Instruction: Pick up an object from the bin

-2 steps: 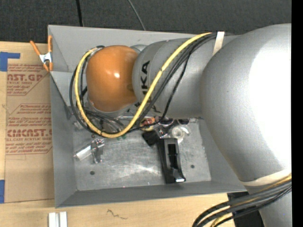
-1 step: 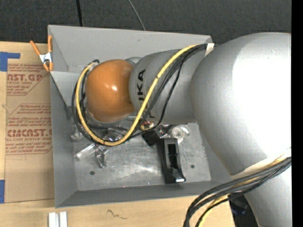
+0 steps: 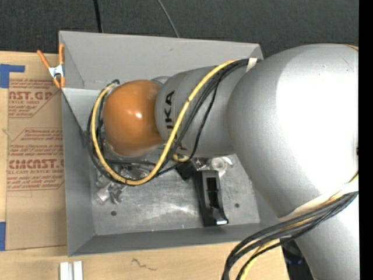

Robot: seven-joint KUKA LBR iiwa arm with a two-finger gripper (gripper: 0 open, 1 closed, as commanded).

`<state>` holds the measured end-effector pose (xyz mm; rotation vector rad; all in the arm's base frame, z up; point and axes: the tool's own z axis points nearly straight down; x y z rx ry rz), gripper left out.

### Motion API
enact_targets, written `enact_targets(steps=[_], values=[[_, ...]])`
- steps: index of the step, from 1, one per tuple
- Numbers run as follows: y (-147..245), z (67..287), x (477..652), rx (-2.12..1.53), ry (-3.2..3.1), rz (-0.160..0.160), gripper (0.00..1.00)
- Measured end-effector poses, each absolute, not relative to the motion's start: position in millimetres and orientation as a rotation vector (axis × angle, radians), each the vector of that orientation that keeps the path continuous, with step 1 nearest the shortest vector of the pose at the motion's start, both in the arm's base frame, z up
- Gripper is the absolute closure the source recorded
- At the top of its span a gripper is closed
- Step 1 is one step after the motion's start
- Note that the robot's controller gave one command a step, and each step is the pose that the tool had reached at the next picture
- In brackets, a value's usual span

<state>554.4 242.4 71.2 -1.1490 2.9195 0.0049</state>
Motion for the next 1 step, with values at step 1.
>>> enact_targets(steps=[1], values=[[242.5,71.2,554.4,-1.149,2.92,0.005,1.0]])
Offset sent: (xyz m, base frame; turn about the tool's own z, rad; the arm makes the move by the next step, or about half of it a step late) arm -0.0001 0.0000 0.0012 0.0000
